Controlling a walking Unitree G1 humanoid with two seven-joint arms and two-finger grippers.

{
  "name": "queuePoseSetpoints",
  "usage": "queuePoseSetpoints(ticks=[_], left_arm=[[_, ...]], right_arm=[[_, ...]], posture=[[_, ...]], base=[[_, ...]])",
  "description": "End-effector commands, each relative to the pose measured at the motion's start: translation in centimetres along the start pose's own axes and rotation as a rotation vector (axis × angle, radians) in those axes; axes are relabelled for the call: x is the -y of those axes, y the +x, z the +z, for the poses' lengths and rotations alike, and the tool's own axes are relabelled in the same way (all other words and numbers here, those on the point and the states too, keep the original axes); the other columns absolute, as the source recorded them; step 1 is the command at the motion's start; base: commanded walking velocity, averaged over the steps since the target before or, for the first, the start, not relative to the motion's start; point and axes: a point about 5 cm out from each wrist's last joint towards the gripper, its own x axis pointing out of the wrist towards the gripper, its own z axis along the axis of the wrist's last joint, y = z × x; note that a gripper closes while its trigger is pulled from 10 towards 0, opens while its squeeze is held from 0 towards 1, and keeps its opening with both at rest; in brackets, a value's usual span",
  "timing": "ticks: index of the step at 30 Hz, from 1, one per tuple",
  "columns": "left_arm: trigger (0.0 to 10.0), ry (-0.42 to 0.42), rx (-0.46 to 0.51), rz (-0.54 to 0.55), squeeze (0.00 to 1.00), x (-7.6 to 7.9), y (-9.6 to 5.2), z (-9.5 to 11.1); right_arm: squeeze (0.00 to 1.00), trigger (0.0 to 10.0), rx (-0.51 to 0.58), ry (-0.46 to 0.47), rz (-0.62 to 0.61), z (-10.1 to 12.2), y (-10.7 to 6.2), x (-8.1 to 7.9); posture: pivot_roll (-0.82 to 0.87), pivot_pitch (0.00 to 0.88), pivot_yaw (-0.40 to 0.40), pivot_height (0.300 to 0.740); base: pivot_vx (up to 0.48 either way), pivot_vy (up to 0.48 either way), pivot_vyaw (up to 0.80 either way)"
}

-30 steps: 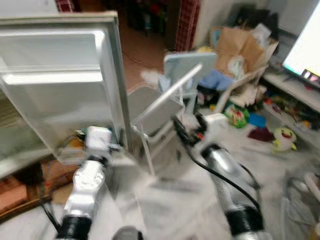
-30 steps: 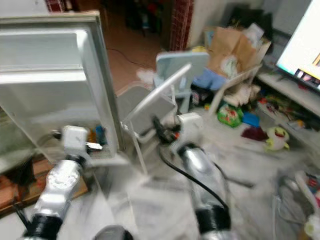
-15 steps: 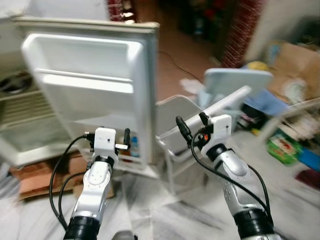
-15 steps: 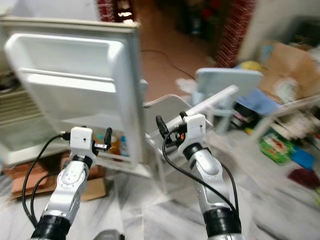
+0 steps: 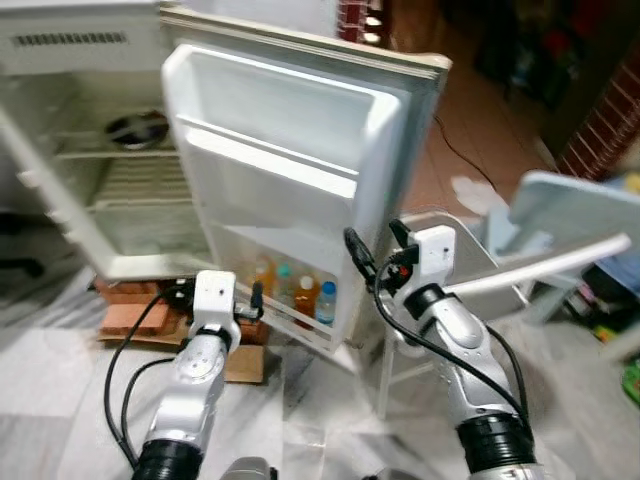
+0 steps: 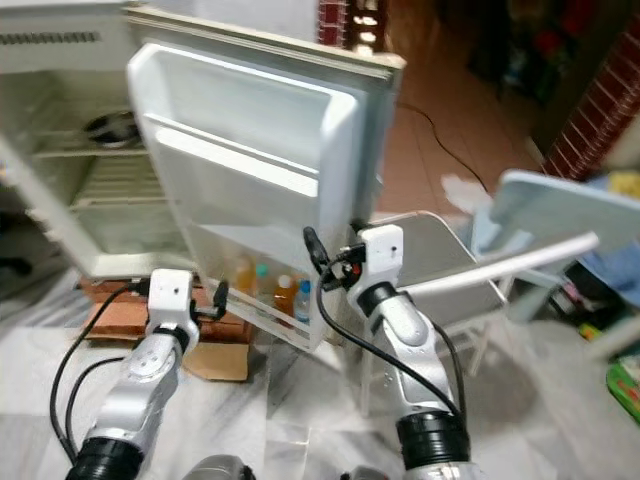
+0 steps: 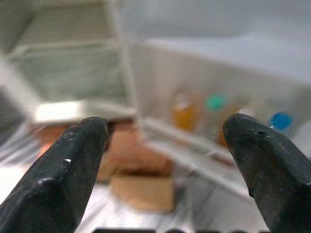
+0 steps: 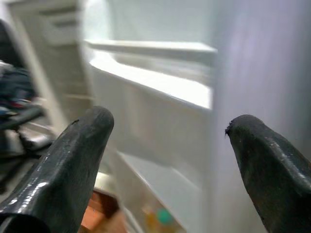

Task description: Restocking fridge

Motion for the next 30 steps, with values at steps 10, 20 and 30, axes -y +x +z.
queuePoseSetpoints(ticks=[10,20,30], left_arm=[[10.0,0.030,-0.254,-0.137,0.00,1.9,-0.8,-3.0],[10.0,0.049,-0.297,-0.164,0.00,2.0,-1.2,-3.0],[10.0,0.060,-0.312,-0.186,0.00,2.2,-1.3,-3.0]], right_arm=[[0.00,10.0,0.020,-0.037,-0.109,1.1,2.3,0.8],[0.00,10.0,-0.007,0.083,0.203,1.5,2.1,-2.3],[0.00,10.0,-0.484,-0.076,0.275,-4.2,-4.0,2.7]], posture=[[0.07,0.000,0.003,0.740],[0.08,0.000,-0.008,0.740],[0.06,0.000,0.001,0.740]], base=[[0.000,0.000,0.38],[0.000,0.000,0.00],[0.000,0.000,0.00]])
